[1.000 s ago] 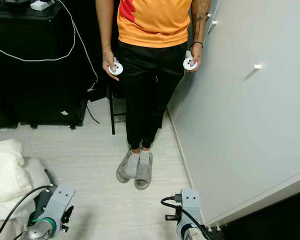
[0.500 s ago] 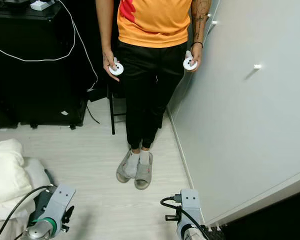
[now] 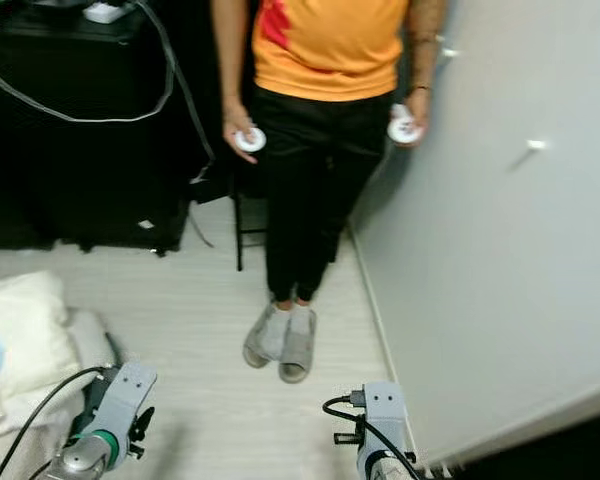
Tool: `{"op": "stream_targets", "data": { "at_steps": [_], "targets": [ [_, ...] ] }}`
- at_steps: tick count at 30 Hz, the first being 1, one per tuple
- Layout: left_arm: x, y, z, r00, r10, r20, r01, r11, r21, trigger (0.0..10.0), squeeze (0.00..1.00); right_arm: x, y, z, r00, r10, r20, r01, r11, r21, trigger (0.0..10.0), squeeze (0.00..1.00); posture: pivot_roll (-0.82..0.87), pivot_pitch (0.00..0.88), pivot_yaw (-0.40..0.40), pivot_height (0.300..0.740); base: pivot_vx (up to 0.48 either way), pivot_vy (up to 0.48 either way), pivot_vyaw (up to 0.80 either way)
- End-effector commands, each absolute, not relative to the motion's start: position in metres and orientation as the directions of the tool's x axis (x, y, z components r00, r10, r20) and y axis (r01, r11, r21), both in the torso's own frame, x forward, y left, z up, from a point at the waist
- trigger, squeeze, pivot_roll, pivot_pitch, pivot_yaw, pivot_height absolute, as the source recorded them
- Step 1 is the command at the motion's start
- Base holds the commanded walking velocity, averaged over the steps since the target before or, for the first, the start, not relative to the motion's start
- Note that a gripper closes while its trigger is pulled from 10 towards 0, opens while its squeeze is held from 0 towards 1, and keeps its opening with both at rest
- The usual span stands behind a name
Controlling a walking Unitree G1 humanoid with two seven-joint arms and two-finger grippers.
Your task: Clean up the room
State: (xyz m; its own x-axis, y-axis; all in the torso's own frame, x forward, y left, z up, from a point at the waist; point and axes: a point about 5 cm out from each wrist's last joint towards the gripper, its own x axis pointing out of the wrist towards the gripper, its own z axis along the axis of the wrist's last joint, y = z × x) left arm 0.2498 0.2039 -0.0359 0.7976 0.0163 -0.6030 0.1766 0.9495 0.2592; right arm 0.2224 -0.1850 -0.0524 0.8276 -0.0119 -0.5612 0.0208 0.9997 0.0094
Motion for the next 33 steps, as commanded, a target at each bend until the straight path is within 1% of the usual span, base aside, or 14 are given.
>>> {"op": "stream_targets", "data": {
  "at_steps": [1, 3, 5, 9, 14, 15, 18, 33],
  "targets": [
    [0.257, 0.204, -0.031, 0.804, 0.003, -0.595, 0.156, 0.964, 0.215, 10.0, 0.0, 0.218, -0.187, -0.055, 0.818, -0.015, -0.575, 0.032, 0.999, 0.02, 10.0, 0.0, 0.04, 0.067, -0.003, 0.74, 0.0, 0.0, 0.74],
    [0.261, 0.203, -0.028, 0.811, -0.004, -0.585, 0.152, 0.967, 0.204, 10.0, 0.0, 0.218, -0.187, -0.055, 0.819, -0.015, -0.573, 0.032, 0.999, 0.019, 10.0, 0.0, 0.04, 0.067, -0.003, 0.74, 0.0, 0.0, 0.74],
    [0.269, 0.198, -0.022, 0.822, -0.044, -0.568, 0.175, 0.968, 0.177, 10.0, 0.0, 0.22, -0.189, -0.053, 0.825, -0.018, -0.565, 0.033, 0.999, 0.016, 10.0, 0.0, 0.04, 0.066, 0.001, 0.74, 0.0, 0.0, 0.74],
    [0.275, 0.192, -0.017, 0.831, -0.072, -0.551, 0.195, 0.967, 0.166, 10.0, 0.0, 0.222, -0.19, -0.051, 0.836, -0.023, -0.548, 0.04, 0.999, 0.02, 10.0, 0.0, 0.04, 0.066, 0.001, 0.74, 0.0, 0.0, 0.74],
    [0.276, 0.192, -0.016, 0.837, -0.064, -0.544, 0.188, 0.966, 0.176, 10.0, 0.0, 0.225, -0.191, -0.049, 0.848, -0.021, -0.529, 0.058, 0.997, 0.053, 10.0, 0.0, 0.04, 0.07, 0.003, 0.74, 0.0, 0.0, 0.64],
    [0.275, 0.193, -0.017, 0.836, -0.057, -0.546, 0.185, 0.965, 0.183, 10.0, 0.0, 0.224, -0.192, -0.049, 0.845, -0.021, -0.535, 0.028, 1.0, 0.005, 10.0, 0.0, 0.04, 0.07, 0.003, 0.74, 0.0, 0.0, 0.63],
    [0.273, 0.194, -0.018, 0.833, -0.048, -0.551, 0.179, 0.966, 0.187, 10.0, 0.0, 0.222, -0.192, -0.051, 0.836, -0.027, -0.548, 0.022, 1.0, -0.015, 10.0, 0.0, 0.04, 0.077, 0.002, 0.74, 0.0, 0.0, 0.65],
    [0.275, 0.191, -0.018, 0.835, -0.052, -0.547, 0.176, 0.969, 0.176, 10.0, 0.0, 0.22, -0.189, -0.052, 0.834, -0.012, -0.552, 0.01, 1.0, -0.006, 10.0, 0.0, 0.03, 0.082, 0.0, 0.74, 0.0, 0.0, 0.66]
  ]
}}
